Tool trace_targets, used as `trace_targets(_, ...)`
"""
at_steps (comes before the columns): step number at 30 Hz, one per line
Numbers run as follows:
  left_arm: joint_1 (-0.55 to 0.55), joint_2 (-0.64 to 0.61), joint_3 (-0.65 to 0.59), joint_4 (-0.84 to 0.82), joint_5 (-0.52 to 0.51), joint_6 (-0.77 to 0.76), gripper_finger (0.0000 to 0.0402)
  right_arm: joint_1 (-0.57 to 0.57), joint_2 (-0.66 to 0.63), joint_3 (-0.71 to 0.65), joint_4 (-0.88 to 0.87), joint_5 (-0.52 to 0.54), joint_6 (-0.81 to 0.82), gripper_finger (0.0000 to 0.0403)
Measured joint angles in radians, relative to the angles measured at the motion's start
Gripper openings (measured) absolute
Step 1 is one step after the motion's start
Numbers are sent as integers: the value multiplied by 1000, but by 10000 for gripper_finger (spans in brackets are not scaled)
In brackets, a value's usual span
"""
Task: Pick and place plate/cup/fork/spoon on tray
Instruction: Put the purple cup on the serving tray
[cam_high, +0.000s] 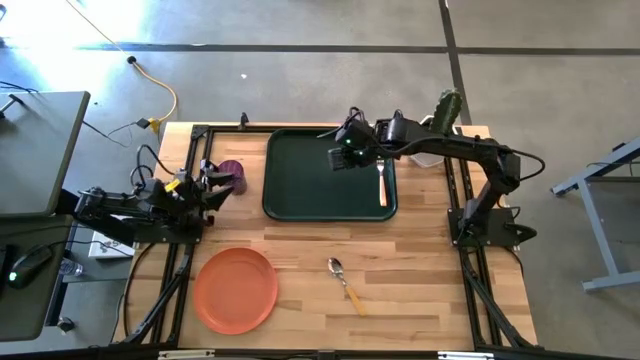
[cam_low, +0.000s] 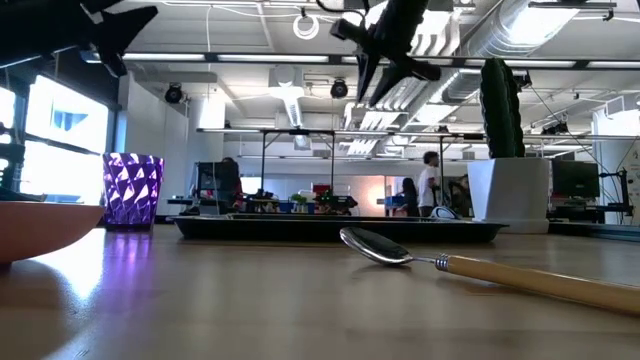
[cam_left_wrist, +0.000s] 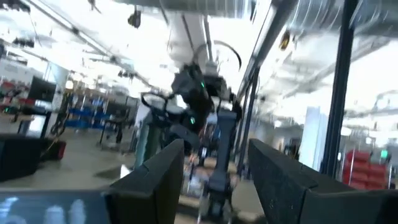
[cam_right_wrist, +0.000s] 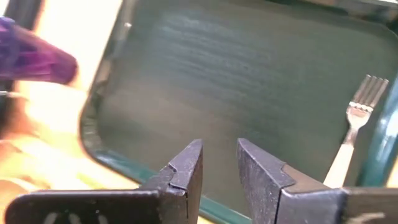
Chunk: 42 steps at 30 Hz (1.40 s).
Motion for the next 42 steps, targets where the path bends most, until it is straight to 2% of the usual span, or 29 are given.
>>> trace_targets(6,0,0,0,137,1,1,170,44,0,82,-1,46,-19,91)
trace_targets(11,0,0,0,211,-6,-56,170,61,0,158,-1,52,-53,91)
trace_targets(19,0,22,111,140,55,16,170,75,0,286,1,79,-114,91)
trace_targets(23,0,77,225,-59,41,69,170,75,0,326,-1,108,-155,91)
trace_targets(32,0,281,518,-656,-149,84,170,75,0,340,-90,105,-154,91)
trace_targets(36,0,369,627,-810,-239,38,170,84,0,340,-147,160,-122,91)
trace_targets(42,10,490,776,-1018,-257,-21,170,91,0,340,-230,192,-81,91)
